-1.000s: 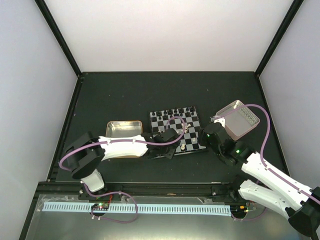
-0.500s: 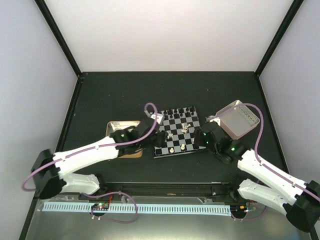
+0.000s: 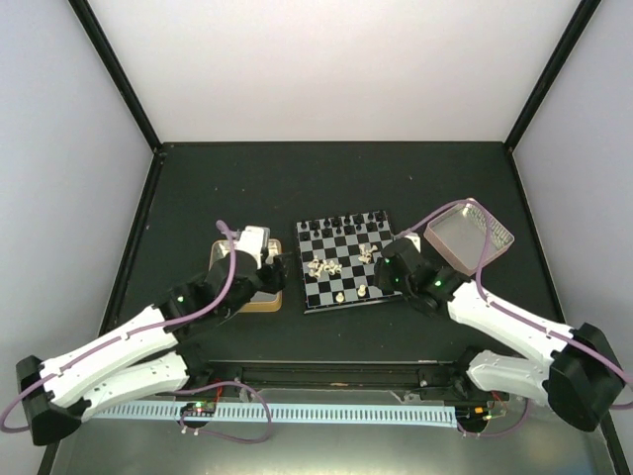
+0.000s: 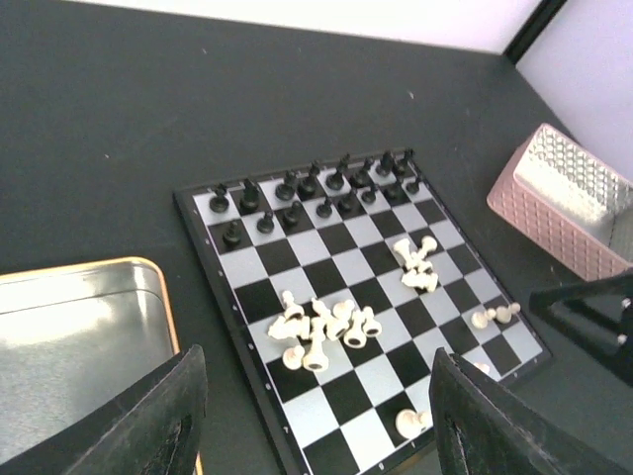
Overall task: Set up the chess pieces on the board
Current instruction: Pick up the chess piece from the chessboard.
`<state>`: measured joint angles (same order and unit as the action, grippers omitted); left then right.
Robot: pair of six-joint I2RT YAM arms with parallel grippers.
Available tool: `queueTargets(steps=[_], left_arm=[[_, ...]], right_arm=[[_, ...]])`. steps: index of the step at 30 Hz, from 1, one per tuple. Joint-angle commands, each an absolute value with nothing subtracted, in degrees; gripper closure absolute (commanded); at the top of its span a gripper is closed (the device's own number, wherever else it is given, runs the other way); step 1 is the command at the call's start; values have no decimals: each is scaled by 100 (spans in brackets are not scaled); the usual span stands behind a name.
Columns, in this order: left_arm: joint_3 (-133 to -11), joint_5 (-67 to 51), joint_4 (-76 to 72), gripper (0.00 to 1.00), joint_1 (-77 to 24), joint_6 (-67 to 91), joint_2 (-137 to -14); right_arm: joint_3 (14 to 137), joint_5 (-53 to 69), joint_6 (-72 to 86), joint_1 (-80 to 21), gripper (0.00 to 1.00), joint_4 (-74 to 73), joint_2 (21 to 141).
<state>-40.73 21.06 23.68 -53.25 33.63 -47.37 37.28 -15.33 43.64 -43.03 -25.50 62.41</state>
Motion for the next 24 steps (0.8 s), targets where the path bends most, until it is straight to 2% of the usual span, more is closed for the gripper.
queueTargets(steps=[1, 10, 24], left_arm=[[-3939, 2505, 2540, 37, -5248, 3472, -4264], [-3503, 2329, 2385, 34, -5187, 3715, -3888], [-3434, 1936, 2150, 34, -5150, 3814, -4186]], right_arm=[[3918, -1583, 4505, -4299, 40, -2363, 6570], [4200, -1537, 4477, -4299, 49, -2407, 7516], [5021, -1596, 4196, -4293, 54, -2429, 8550]])
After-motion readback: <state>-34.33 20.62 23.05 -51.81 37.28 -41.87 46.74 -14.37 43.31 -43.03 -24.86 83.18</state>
